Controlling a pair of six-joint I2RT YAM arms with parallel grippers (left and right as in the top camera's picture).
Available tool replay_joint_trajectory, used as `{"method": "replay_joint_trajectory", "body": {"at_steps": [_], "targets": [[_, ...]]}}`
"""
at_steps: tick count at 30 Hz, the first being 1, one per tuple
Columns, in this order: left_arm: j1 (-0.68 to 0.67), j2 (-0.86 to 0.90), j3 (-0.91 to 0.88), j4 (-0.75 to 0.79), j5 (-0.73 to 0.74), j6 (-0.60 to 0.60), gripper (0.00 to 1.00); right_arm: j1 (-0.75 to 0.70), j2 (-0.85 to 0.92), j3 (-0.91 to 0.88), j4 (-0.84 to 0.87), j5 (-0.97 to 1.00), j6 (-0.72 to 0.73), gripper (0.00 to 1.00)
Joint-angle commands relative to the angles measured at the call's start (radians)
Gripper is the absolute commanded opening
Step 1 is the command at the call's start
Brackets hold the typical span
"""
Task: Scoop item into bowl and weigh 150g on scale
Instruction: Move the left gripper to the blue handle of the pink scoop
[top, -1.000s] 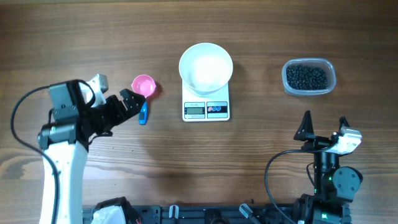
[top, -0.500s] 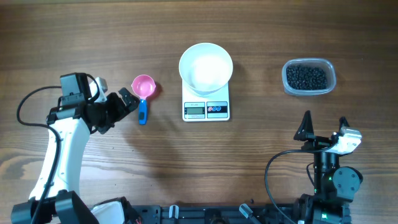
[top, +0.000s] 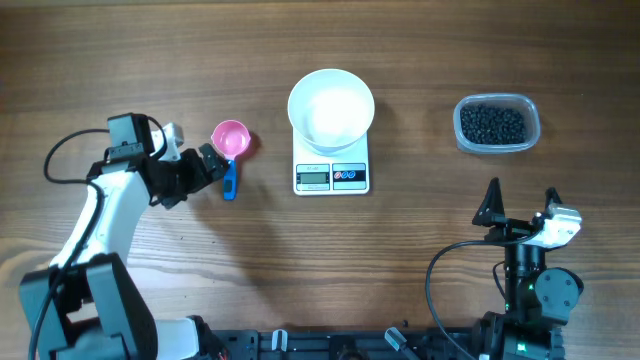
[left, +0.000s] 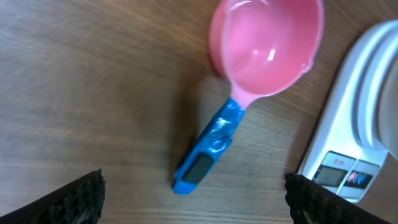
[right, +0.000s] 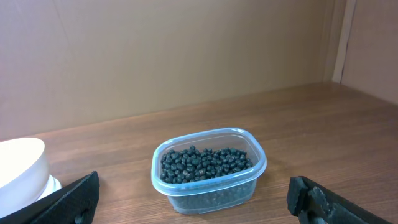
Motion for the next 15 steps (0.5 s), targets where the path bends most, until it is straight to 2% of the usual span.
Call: {"method": "replay_joint_trajectory", "body": {"at_steps": [1, 15], "targets": [[0.004, 0.025, 0.013, 0.02, 0.07, 0.113, 0.95, 0.004, 0.002, -0.001, 0.003, 0.013, -0.001, 1.0], [0.003, 0.151, 0.013, 0.071, 0.156, 0.182, 0.93, 0.004, 0.002, -0.001, 0.003, 0.013, -0.001, 1.0]]}}
